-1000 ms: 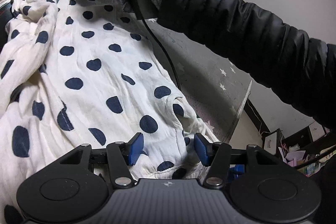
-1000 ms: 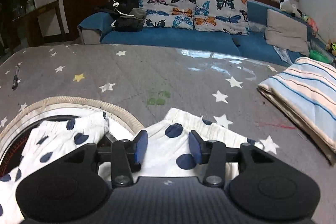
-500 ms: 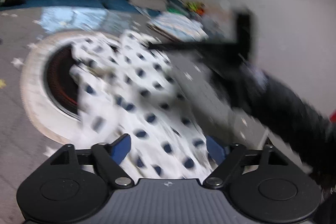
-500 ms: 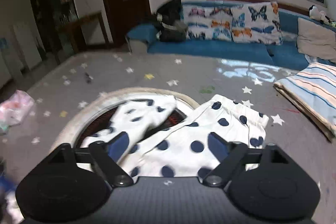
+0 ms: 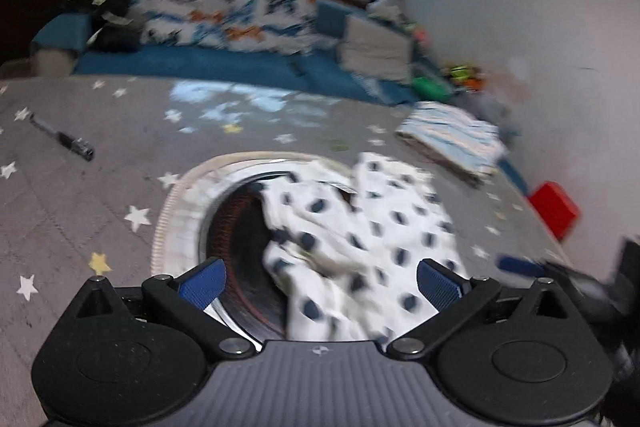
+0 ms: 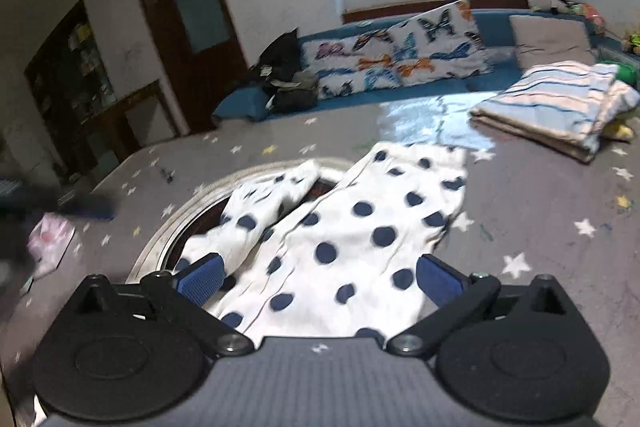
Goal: Fold clothes
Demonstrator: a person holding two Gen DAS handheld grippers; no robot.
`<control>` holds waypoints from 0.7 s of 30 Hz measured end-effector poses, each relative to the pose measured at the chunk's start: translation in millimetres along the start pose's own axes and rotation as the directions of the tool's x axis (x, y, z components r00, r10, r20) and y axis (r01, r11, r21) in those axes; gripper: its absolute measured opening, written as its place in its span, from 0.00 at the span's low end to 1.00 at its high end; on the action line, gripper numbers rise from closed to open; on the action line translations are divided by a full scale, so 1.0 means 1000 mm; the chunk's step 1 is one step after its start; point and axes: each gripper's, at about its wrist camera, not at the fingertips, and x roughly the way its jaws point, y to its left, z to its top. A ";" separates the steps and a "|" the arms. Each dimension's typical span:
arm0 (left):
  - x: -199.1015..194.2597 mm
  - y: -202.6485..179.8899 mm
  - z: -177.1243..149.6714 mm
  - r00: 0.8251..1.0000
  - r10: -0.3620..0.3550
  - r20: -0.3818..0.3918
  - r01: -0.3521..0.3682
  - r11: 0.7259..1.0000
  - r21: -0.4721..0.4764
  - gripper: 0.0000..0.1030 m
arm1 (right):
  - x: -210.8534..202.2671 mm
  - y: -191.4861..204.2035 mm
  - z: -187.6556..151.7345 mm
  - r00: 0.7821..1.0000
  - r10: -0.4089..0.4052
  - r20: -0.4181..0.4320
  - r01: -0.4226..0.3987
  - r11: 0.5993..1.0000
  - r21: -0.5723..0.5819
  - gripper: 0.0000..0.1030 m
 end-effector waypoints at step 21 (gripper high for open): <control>0.133 0.014 0.048 0.984 0.150 -0.101 -0.156 0.986 -0.056 0.12 | 0.045 0.026 -0.047 0.993 -0.101 -0.064 0.080 0.959 -0.272 1.00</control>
